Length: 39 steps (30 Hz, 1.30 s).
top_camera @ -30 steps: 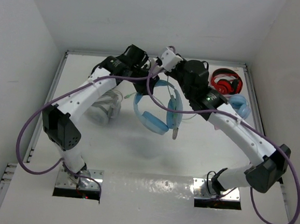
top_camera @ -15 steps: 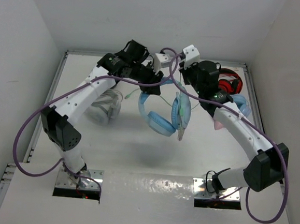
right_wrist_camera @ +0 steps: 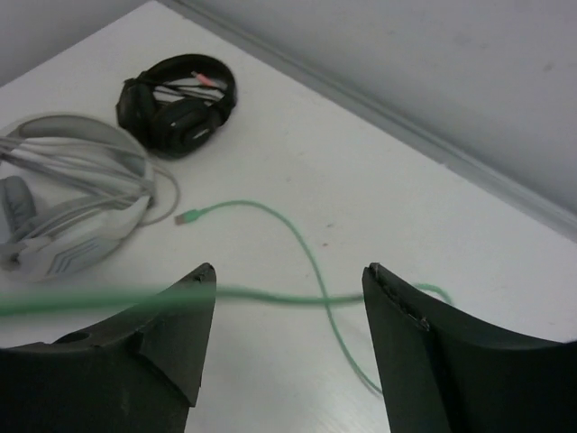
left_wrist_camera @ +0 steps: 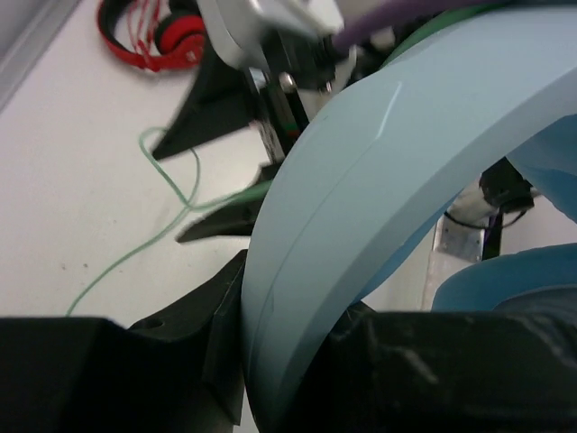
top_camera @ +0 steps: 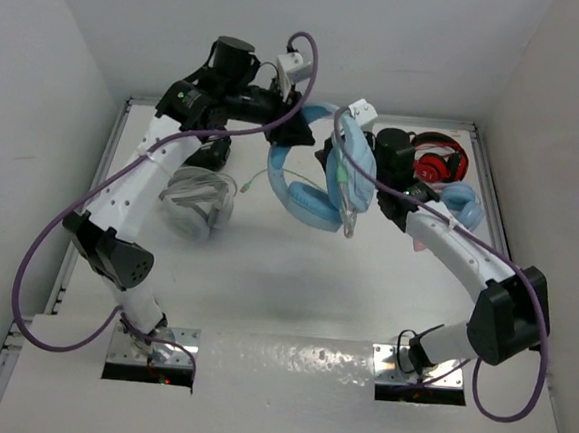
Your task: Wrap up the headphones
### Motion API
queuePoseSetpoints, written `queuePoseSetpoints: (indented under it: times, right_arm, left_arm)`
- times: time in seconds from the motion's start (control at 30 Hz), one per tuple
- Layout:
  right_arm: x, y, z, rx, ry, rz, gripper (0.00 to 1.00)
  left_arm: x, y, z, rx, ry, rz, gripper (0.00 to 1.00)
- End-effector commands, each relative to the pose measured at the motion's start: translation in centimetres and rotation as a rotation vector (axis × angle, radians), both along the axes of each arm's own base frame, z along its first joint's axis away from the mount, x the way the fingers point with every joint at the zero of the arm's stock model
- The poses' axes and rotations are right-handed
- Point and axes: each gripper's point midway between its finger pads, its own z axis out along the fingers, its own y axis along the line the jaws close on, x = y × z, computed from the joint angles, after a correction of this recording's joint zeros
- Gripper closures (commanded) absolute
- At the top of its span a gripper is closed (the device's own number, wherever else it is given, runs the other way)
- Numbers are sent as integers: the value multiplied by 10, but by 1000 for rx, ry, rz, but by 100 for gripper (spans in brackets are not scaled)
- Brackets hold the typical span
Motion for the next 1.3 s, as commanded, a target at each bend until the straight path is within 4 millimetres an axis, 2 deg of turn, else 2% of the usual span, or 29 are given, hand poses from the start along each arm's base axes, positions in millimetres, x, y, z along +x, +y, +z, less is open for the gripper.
queuePoseSetpoints:
  times: [0.0, 0.07, 0.17, 0.33, 0.37, 0.43, 0.47, 0.53, 0.7, 0.77, 0.87, 0.9, 0.97, 1.0, 1.07, 1.1, 1.17, 1.2, 1.23, 1.27]
  right_arm:
    - [-4, 25, -13, 110, 46, 109, 34]
    - [-2, 32, -28, 121, 87, 127, 32]
    - [11, 26, -50, 118, 116, 55, 24]
    - [35, 22, -80, 87, 150, -15, 17]
    - [42, 23, -91, 84, 176, -25, 16]
    - [52, 20, -100, 117, 205, -44, 15]
    - [56, 19, -111, 127, 229, -50, 14]
    - [63, 17, -117, 170, 250, -65, 14]
    - [64, 26, -148, 198, 339, -49, 16]
    - [61, 32, -151, 234, 349, -23, 17]
    - [64, 39, -146, 322, 333, -11, 31]
    - [68, 42, -142, 368, 329, -15, 43]
    - [70, 46, -139, 427, 337, -22, 52]
    - [75, 48, -133, 456, 311, -19, 63]
    - [79, 48, -128, 501, 297, -28, 65]
    - [81, 50, -123, 528, 287, -28, 53]
    - [88, 51, -124, 537, 292, -38, 49]
    - [91, 52, -122, 539, 294, -43, 53]
    - [93, 52, -128, 538, 305, -54, 67]
    - [94, 52, -129, 540, 306, -56, 76]
  left_arm:
    - [1, 15, 87, -206, -114, 29, 100]
    - [11, 23, 96, -213, -141, 78, 100]
    - [17, 30, 113, -243, -160, 124, 100]
    - [12, 34, 143, -299, -198, 133, 100]
    - [10, 34, 147, -312, -190, 134, 100]
    - [8, 37, 157, -337, -206, 127, 100]
    - [7, 38, 161, -347, -209, 128, 100]
    - [9, 42, 167, -361, -219, 141, 100]
    - [19, 50, 176, -384, -225, 178, 100]
    - [28, 52, 174, -391, -213, 208, 100]
    - [36, 51, 174, -403, -196, 233, 100]
    - [40, 53, 174, -408, -194, 250, 100]
    - [48, 54, 177, -432, -178, 271, 100]
    - [52, 54, 176, -439, -169, 275, 100]
    - [53, 53, 180, -457, -169, 271, 100]
    - [53, 52, 180, -460, -169, 267, 100]
    - [55, 52, 180, -462, -168, 270, 100]
    - [56, 52, 179, -461, -168, 277, 100]
    - [57, 53, 179, -460, -171, 282, 100]
    - [57, 54, 180, -461, -172, 284, 100]
